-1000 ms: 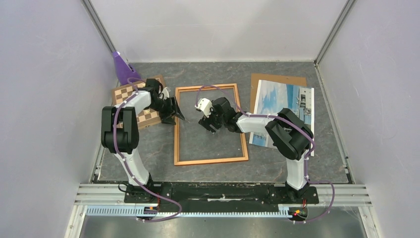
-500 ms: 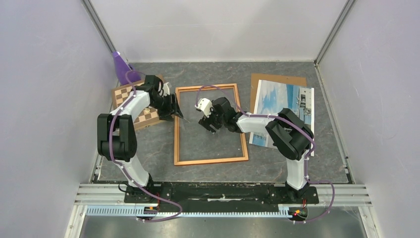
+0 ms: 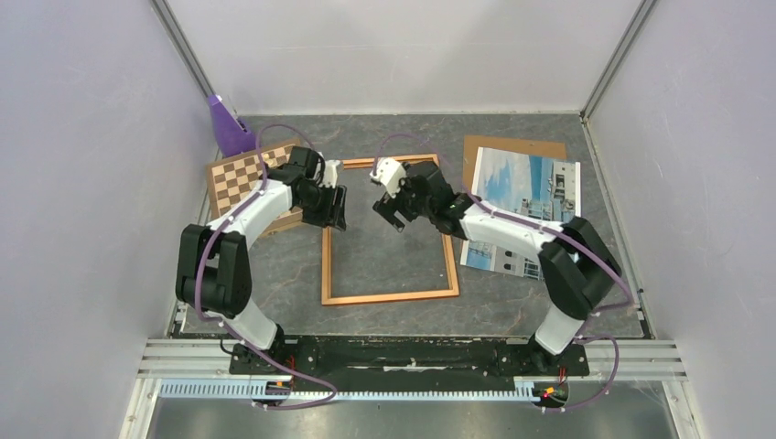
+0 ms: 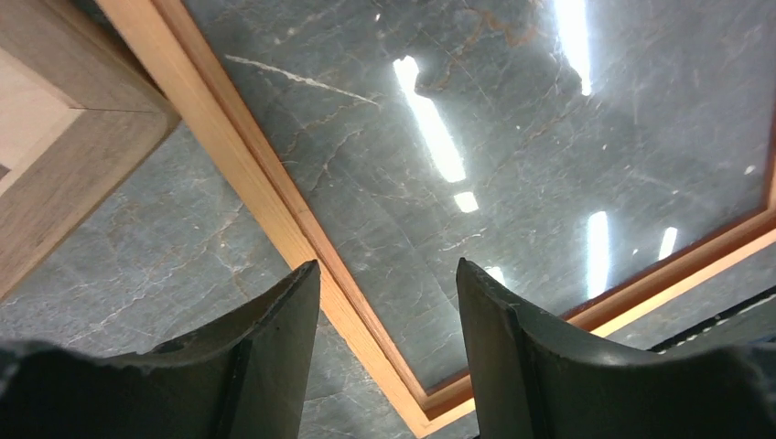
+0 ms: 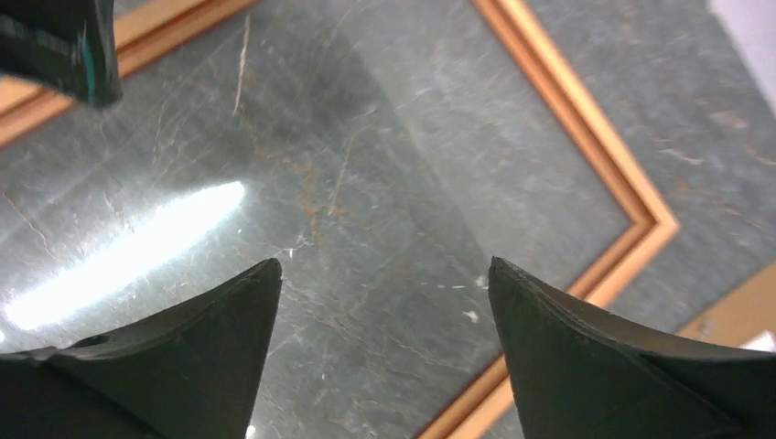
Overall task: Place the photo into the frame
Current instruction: Place the photo frame item in the photo frame.
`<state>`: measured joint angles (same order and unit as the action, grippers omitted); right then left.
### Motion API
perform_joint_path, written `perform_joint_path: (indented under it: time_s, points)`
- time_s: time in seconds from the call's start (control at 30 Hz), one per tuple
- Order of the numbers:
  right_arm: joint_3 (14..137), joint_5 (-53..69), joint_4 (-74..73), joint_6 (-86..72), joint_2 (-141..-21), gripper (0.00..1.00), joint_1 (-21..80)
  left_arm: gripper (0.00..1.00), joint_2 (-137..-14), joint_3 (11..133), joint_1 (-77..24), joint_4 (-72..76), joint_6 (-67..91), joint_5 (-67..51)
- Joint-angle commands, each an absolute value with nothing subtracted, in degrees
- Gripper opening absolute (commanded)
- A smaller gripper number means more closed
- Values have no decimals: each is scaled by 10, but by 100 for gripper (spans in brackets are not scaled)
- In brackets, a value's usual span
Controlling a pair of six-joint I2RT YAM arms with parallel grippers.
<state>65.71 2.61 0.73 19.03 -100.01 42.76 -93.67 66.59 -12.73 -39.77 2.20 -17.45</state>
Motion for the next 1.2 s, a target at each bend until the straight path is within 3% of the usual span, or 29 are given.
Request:
perform_joint_path:
  time_s: [0.0, 0.07, 0.4, 0.63, 1.17]
  points:
    - [647, 11, 1, 185, -920, 94, 397, 63, -908, 645, -161, -359, -54, -117]
    - [625, 10, 1, 182, -891, 98, 380, 63, -907, 640, -176, -354, -59, -109]
    - [515, 18, -23, 172, -766, 98, 268, 64, -895, 651, -190, -334, -52, -96]
    - [464, 16, -43, 169, -699, 98, 174, 79, -865, 670, -190, -319, -67, -82]
    - [417, 90, -95, 138, -649, 98, -131, 87, -826, 655, -190, -254, -46, -124]
